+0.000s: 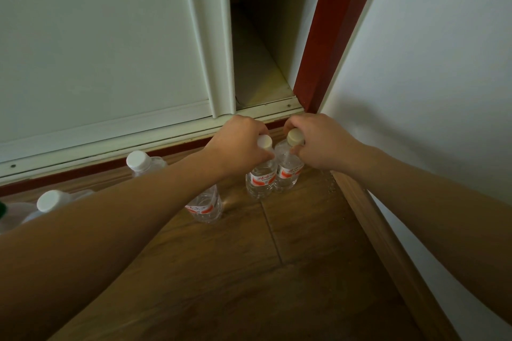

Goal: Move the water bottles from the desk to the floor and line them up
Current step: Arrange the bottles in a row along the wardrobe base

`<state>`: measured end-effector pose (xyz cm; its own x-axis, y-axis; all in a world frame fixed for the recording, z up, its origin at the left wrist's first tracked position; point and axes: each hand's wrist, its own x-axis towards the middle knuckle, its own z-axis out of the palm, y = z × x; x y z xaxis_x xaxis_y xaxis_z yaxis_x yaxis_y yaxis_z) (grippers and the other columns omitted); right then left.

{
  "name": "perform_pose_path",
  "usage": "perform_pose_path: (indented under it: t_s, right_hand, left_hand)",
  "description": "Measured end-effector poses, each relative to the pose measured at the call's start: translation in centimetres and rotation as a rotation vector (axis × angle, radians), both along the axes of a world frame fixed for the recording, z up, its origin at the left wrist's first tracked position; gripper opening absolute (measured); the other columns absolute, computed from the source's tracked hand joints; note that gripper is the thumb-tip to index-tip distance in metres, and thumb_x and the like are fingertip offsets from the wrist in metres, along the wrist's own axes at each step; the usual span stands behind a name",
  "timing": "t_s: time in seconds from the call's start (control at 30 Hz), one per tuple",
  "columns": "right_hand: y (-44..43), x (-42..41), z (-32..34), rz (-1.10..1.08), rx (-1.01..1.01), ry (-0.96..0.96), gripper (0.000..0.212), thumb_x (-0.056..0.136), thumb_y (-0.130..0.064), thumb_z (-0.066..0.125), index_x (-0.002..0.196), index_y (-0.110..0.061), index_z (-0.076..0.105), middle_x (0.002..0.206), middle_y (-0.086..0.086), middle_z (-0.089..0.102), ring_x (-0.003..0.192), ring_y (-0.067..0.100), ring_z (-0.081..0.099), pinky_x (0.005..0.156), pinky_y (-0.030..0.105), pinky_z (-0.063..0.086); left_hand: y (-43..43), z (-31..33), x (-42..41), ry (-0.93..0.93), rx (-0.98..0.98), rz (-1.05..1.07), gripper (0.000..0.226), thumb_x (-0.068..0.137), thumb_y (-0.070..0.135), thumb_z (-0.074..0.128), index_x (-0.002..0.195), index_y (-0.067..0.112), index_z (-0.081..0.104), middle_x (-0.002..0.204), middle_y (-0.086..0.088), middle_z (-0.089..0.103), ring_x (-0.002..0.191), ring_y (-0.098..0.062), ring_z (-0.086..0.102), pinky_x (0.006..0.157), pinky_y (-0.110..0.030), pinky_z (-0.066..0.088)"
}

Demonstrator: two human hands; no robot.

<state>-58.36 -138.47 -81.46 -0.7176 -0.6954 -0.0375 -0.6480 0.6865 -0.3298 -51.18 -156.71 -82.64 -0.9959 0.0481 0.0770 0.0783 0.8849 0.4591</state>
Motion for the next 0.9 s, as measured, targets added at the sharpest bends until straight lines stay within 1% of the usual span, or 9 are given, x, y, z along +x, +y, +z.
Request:
perform_pose_path:
  t_s: [0.2,0.33,0.4,0.5,0.57,0.63,0.77,0.9]
  right_hand:
    - [-0.15,-0.08,0.12,-0.003,0.008,0.002,0.033,0.076,-0.021,0.076,0.100,-0.029,0.054,0.093,-0.010,0.057,0.082,0.010,0.051,0.061,0.021,0.033]
    - [-0.23,0.06,0.34,-0.014,0.010,-0.011,0.033,0.077,-0.020,0.074,0.099,-0.029,0.052,0.093,-0.009,0.056,0.083,0.011,0.051,0.063,0.024,0.034]
    - [-0.22,0.09,0.46,-0.010,0.009,-0.015,0.032,0.078,-0.019,0.073,0.099,-0.028,0.053,0.094,-0.009,0.057,0.084,0.011,0.052,0.065,0.026,0.036]
    - [-0.13,0.08,0.41,-0.004,0.003,-0.016,0.029,0.077,-0.017,0.072,0.100,-0.026,0.055,0.093,-0.008,0.059,0.082,0.010,0.053,0.064,0.024,0.039]
    - [-0.04,0.00,0.28,-0.005,0.007,-0.008,0.030,0.076,-0.018,0.072,0.101,-0.025,0.057,0.093,-0.008,0.059,0.082,0.010,0.053,0.068,0.027,0.043]
    - [0.07,-0.12,0.14,-0.003,0.014,0.005,0.032,0.075,-0.019,0.072,0.103,-0.025,0.058,0.093,-0.009,0.059,0.083,0.011,0.054,0.071,0.029,0.045]
    - [0.27,-0.35,-0.13,0.002,0.022,0.026,0.032,0.075,-0.021,0.072,0.104,-0.025,0.058,0.092,-0.010,0.058,0.082,0.010,0.053,0.068,0.027,0.043]
    - [0.46,-0.36,-0.20,-0.001,0.012,0.035,0.030,0.076,-0.024,0.074,0.102,-0.024,0.059,0.091,-0.010,0.059,0.081,0.011,0.055,0.065,0.025,0.041]
  left_hand:
    - [-0.23,-0.01,-0.13,-0.017,-0.001,0.021,0.022,0.073,0.040,0.078,0.088,0.026,0.069,0.077,0.013,0.061,0.069,-0.003,0.054,0.056,-0.019,0.040]
    - [-0.01,0.08,-0.19,-0.038,-0.002,0.036,0.025,0.073,0.040,0.078,0.089,0.025,0.068,0.080,0.011,0.061,0.072,-0.005,0.055,0.060,-0.023,0.046]
    - [0.05,0.16,-0.18,-0.055,0.009,0.042,0.024,0.073,0.040,0.078,0.089,0.026,0.066,0.081,0.011,0.061,0.072,-0.006,0.055,0.059,-0.023,0.045]
    - [0.01,0.23,-0.02,-0.061,0.032,0.050,0.024,0.073,0.039,0.078,0.087,0.027,0.064,0.081,0.011,0.060,0.072,-0.005,0.055,0.058,-0.021,0.042]
    - [0.02,0.23,0.15,-0.048,0.043,0.041,0.024,0.073,0.038,0.078,0.090,0.025,0.066,0.082,0.010,0.060,0.073,-0.005,0.054,0.058,-0.021,0.041]
    - [0.03,0.22,0.27,-0.041,0.038,0.032,0.027,0.073,0.037,0.078,0.094,0.024,0.066,0.086,0.009,0.061,0.075,-0.006,0.055,0.061,-0.021,0.043]
    - [-0.05,0.27,0.38,-0.047,0.026,0.027,0.029,0.075,0.036,0.078,0.097,0.022,0.067,0.089,0.006,0.062,0.079,-0.010,0.057,0.069,-0.028,0.050]
    - [0.04,0.24,0.58,-0.047,0.046,0.045,0.025,0.076,0.032,0.078,0.096,0.021,0.067,0.087,0.005,0.061,0.078,-0.010,0.057,0.068,-0.029,0.051]
